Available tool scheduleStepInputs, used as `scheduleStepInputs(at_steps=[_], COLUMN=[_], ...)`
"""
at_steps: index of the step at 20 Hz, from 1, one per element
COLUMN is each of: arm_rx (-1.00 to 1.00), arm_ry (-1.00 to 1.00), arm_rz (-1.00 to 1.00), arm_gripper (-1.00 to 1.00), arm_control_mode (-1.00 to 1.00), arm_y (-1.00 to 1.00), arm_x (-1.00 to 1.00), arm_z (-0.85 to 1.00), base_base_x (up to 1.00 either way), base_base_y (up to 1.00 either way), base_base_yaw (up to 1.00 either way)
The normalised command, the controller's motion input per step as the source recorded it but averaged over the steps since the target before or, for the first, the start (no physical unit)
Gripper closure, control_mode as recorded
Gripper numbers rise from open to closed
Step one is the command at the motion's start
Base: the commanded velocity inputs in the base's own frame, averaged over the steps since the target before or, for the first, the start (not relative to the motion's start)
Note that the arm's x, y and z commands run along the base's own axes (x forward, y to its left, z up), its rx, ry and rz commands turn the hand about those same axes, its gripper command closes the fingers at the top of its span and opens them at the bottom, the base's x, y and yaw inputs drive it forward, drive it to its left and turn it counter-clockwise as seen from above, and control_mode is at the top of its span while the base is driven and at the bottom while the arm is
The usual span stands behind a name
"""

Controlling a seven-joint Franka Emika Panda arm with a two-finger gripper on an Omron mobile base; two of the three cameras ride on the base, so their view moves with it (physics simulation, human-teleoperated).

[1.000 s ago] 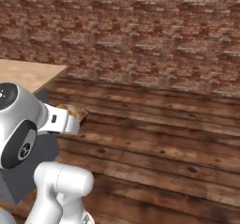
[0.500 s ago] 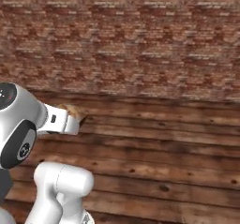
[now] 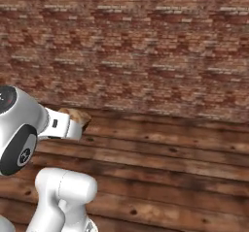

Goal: Gather the tomato and garlic from the fridge and place them on a tray on the dining counter. Then gather the fish and chicken drumstick from the fridge and place them on the other tray.

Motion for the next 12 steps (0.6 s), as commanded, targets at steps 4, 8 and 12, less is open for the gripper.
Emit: scheduleStepInputs(at_steps=[4,8,12], arm_rx=[0.00,0.00,0.00], arm_ry=[0.00,0.00,0.00], arm_rz=[0.00,0.00,0.00], arm_gripper=[1.00,1.00,1.00], arm_control_mode=[1.00,1.00,1.00], arm_y=[0.00,0.00,0.00], arm_x=[0.00,0.00,0.00], arm_z=[0.00,0.00,0.00], base_base_x=[1.00,1.00,1.00], base_base_y=[-0.19,-0.64,-0.57], base_base_yaw=[0.36,0.26,0.27])
